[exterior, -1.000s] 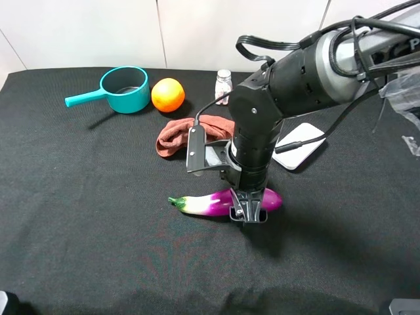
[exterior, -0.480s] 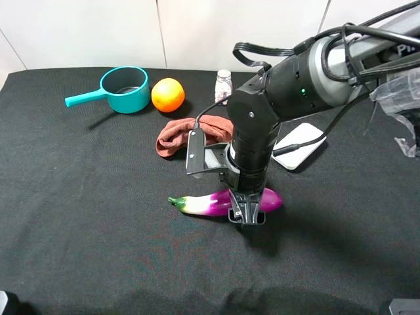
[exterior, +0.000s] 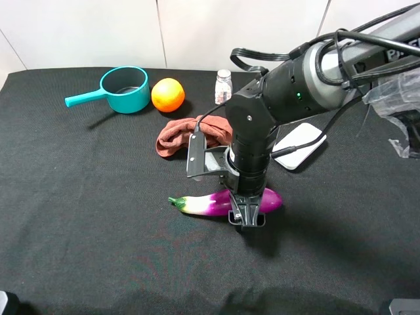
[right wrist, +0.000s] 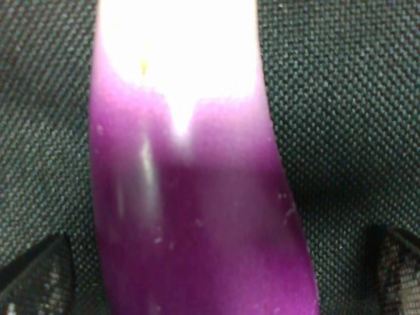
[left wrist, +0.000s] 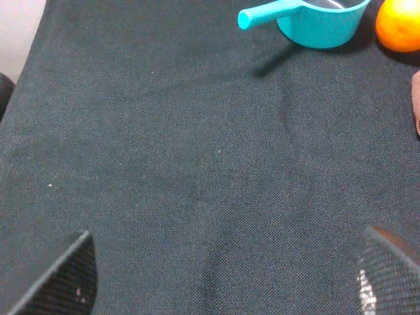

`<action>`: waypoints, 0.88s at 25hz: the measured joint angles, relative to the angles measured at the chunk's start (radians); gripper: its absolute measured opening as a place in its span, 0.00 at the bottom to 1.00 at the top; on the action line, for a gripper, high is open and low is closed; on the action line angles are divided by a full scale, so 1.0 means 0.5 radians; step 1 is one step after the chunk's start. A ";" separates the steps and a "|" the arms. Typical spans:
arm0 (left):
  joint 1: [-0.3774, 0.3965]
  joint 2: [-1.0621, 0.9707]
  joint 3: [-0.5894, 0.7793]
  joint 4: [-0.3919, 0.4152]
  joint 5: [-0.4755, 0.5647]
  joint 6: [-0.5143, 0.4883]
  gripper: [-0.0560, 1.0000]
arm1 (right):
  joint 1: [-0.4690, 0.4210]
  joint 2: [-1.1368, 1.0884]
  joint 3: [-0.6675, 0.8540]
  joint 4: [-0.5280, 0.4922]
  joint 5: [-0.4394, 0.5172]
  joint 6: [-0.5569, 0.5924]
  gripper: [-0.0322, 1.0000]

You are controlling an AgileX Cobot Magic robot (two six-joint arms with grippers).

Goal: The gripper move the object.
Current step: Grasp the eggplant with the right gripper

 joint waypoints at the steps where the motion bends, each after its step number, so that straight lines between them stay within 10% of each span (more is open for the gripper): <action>1: 0.000 0.000 0.000 0.000 0.000 0.000 0.84 | -0.002 0.003 0.000 0.000 0.000 0.000 0.70; 12: 0.000 0.000 0.000 0.000 0.000 0.000 0.84 | -0.017 0.003 0.000 0.006 0.000 0.000 0.70; 22: 0.000 0.000 0.000 0.000 0.000 0.000 0.84 | -0.017 0.003 0.000 0.043 0.000 0.000 0.43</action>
